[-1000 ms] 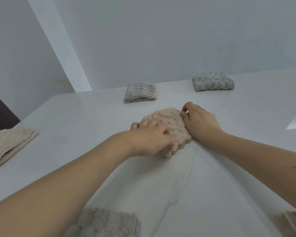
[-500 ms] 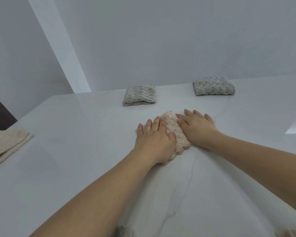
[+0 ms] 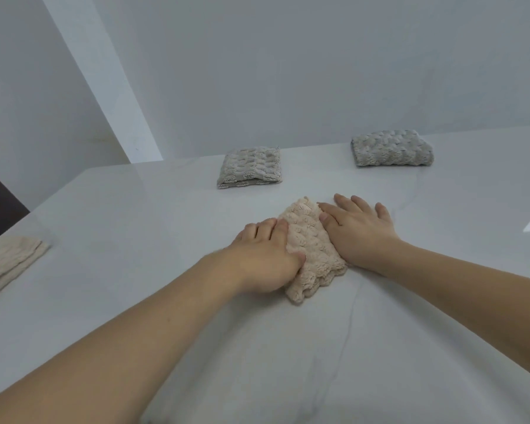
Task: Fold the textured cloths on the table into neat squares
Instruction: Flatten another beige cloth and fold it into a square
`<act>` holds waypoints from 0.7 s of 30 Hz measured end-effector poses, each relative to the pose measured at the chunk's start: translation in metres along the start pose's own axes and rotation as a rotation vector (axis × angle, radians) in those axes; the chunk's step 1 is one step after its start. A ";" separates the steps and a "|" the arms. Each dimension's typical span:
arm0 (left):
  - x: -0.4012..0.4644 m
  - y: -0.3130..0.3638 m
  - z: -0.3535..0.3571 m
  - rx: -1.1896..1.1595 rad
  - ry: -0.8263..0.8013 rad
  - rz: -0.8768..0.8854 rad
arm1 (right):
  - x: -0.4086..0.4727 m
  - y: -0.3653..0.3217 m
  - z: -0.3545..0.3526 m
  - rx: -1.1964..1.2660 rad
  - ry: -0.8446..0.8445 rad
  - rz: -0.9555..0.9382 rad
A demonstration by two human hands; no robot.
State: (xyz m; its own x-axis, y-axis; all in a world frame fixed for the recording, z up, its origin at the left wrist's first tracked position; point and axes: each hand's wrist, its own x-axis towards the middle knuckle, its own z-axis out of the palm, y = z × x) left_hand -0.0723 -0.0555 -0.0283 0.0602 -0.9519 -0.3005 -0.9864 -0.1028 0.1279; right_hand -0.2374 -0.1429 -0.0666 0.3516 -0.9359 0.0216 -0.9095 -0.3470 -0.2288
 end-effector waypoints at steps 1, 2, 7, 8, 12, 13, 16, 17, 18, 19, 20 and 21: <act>0.006 0.006 -0.010 -0.055 -0.001 -0.039 | 0.000 0.000 -0.001 0.019 0.007 0.002; 0.013 0.009 -0.019 -0.123 0.011 -0.054 | 0.000 -0.001 -0.003 0.059 0.014 0.002; 0.016 0.005 -0.014 -0.207 0.239 -0.117 | -0.026 -0.005 -0.021 0.304 0.232 0.059; 0.013 0.007 -0.009 -0.181 0.237 -0.126 | -0.034 -0.005 -0.026 0.255 0.266 0.049; 0.003 0.013 -0.008 -0.065 0.334 -0.130 | -0.064 -0.013 -0.032 0.149 0.060 -0.039; 0.003 0.013 -0.007 -0.067 0.389 -0.079 | -0.070 -0.015 -0.028 0.081 -0.013 -0.064; 0.002 0.013 0.013 -0.004 0.347 0.056 | -0.080 -0.011 -0.013 -0.020 -0.124 -0.052; 0.001 0.012 0.018 0.029 0.331 0.040 | -0.081 -0.009 -0.012 -0.033 -0.126 -0.038; 0.002 0.011 0.021 0.043 0.332 0.007 | -0.080 -0.007 -0.012 -0.054 -0.127 -0.026; 0.003 0.009 0.021 0.053 0.327 -0.033 | -0.080 -0.006 -0.014 -0.070 -0.134 -0.004; 0.001 0.009 0.019 0.063 0.318 -0.078 | -0.077 -0.003 -0.014 -0.081 -0.149 0.029; 0.003 0.009 0.016 0.057 0.295 -0.126 | -0.076 -0.002 -0.016 -0.082 -0.165 0.080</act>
State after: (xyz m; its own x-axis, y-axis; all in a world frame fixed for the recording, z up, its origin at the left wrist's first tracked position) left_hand -0.0834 -0.0548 -0.0433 0.2154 -0.9763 -0.0229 -0.9750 -0.2163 0.0511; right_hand -0.2657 -0.0721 -0.0518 0.3027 -0.9405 -0.1546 -0.9488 -0.2819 -0.1428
